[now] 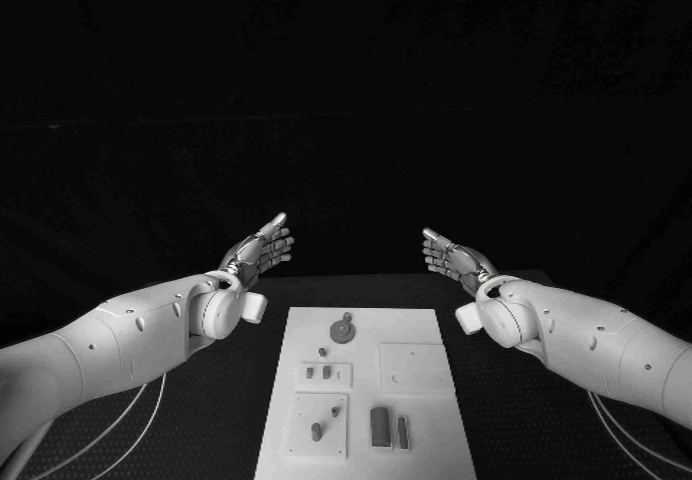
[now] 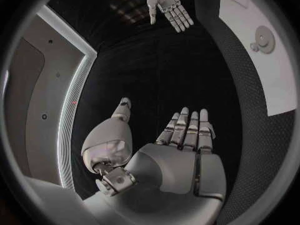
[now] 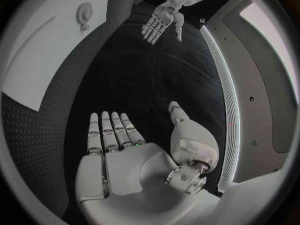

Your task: Assemble the parts on the task board

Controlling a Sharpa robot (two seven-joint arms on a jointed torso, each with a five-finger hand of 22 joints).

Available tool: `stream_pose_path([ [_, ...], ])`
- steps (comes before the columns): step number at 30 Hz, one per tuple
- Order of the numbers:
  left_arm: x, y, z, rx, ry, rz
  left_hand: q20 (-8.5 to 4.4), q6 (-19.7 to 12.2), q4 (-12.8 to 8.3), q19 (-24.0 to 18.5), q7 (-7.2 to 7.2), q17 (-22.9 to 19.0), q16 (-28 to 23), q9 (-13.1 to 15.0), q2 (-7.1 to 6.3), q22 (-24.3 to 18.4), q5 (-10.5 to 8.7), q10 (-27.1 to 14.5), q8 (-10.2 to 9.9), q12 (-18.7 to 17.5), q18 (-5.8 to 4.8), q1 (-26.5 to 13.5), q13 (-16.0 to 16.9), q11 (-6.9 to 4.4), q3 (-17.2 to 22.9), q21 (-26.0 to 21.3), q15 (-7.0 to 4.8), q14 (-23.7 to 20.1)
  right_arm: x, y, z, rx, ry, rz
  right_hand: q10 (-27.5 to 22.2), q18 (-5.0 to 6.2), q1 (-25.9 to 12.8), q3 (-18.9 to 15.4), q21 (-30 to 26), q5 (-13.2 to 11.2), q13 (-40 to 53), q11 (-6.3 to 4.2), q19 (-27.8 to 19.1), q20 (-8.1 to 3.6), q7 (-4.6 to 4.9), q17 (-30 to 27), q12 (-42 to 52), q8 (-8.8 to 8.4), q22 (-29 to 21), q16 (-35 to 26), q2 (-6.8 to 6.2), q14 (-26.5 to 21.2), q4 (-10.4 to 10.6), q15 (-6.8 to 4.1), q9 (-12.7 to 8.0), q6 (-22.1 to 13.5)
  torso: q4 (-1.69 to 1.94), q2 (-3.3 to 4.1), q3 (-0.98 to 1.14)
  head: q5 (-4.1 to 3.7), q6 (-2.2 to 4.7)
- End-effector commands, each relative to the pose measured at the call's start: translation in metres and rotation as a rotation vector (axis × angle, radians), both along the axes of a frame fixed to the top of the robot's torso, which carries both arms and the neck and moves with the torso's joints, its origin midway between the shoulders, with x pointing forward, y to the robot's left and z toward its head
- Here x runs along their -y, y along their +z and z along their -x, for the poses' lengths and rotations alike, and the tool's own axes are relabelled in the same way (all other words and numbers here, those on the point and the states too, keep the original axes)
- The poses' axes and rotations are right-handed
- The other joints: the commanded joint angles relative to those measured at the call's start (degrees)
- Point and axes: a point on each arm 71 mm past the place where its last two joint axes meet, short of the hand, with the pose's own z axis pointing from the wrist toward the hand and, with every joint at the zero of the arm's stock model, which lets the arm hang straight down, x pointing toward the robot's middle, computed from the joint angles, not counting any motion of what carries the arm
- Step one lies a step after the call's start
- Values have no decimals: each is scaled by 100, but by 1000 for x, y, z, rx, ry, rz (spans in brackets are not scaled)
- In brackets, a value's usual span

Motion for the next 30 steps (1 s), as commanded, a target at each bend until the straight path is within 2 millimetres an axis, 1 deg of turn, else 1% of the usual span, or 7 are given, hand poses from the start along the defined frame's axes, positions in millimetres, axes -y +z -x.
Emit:
stream_pose_path([
  [1,6,-1,6,19,33,0,-78,-1526,562,-1231,-295,-845,-596,-861,119,-5666,-126,-2558,-551,-129,-44,-2384,-139,-246,-779,-530,-276,-1575,-5,3,5,33,-28,-37,-1795,-417,-1816,-1111,-477,-527,-347,-257,-1314,-433,-261,-941,-470,-511,-1745,-739,157,-1629,554,-254,-1027,-1560,43,-175,-45,-31,28],
  [2,9,-2,10,21,43,3,-78,-1526,562,-1231,-295,-845,-596,-861,119,-5666,-126,-2558,-551,-129,-44,-2384,-139,-246,-779,-530,-276,-1575,-8,3,9,42,-36,-53,-1795,-417,-1816,-1111,-477,-527,-347,-257,-1314,-433,-261,-941,-470,-511,-1745,-739,157,-1629,554,-254,-1027,-1560,57,-237,-59,-42,37],
  [4,14,-4,17,26,60,8,-78,-1526,562,-1231,-295,-845,-596,-861,119,-5666,-126,-2558,-551,-129,-44,-2384,-139,-246,-779,-530,-276,-1575,-13,5,15,55,-49,-79,-1795,-417,-1816,-1111,-477,-527,-347,-257,-1314,-433,-261,-941,-470,-511,-1745,-739,157,-1629,554,-254,-1027,-1560,71,-300,-74,-53,47],
  [7,22,-5,31,34,89,15,-78,-1526,562,-1231,-295,-845,-596,-861,119,-5666,-126,-2558,-551,-129,-44,-2384,-139,-246,-779,-530,-276,-1575,-21,7,27,75,-75,-124,-1795,-417,-1816,-1111,-477,-527,-347,-257,-1314,-433,-261,-941,-470,-511,-1745,-739,157,-1629,554,-254,-1027,-1560,83,-350,-86,-63,55],
  [18,51,1,92,69,206,29,-78,-1526,562,-1231,-295,-845,-596,-861,119,-5666,-126,-2558,-551,-129,-44,-2384,-139,-246,-779,-530,-276,-1575,-47,20,86,110,-192,-262,-1795,-417,-1816,-1111,-477,-527,-347,-257,-1314,-433,-261,-941,-470,-511,-1745,-739,157,-1629,554,-254,-1027,-1560,84,-356,-87,-64,56],
  [24,56,5,105,77,229,28,-78,-1526,562,-1231,-295,-845,-596,-861,119,-5666,-126,-2558,-551,-129,-44,-2384,-139,-246,-779,-530,-276,-1575,-52,24,100,109,-219,-282,-1795,-417,-1816,-1111,-477,-527,-347,-257,-1314,-433,-261,-941,-470,-511,-1745,-739,157,-1629,554,-254,-1027,-1560,84,-356,-87,-64,56],
  [30,56,6,107,77,232,28,-78,-1526,562,-1231,-295,-845,-596,-861,119,-5666,-126,-2558,-551,-129,-44,-2384,-139,-246,-779,-530,-276,-1575,-53,24,102,109,-223,-284,-1795,-417,-1816,-1111,-477,-527,-347,-257,-1314,-433,-261,-941,-470,-511,-1745,-739,157,-1629,554,-254,-1027,-1560,84,-356,-87,-64,56],
])
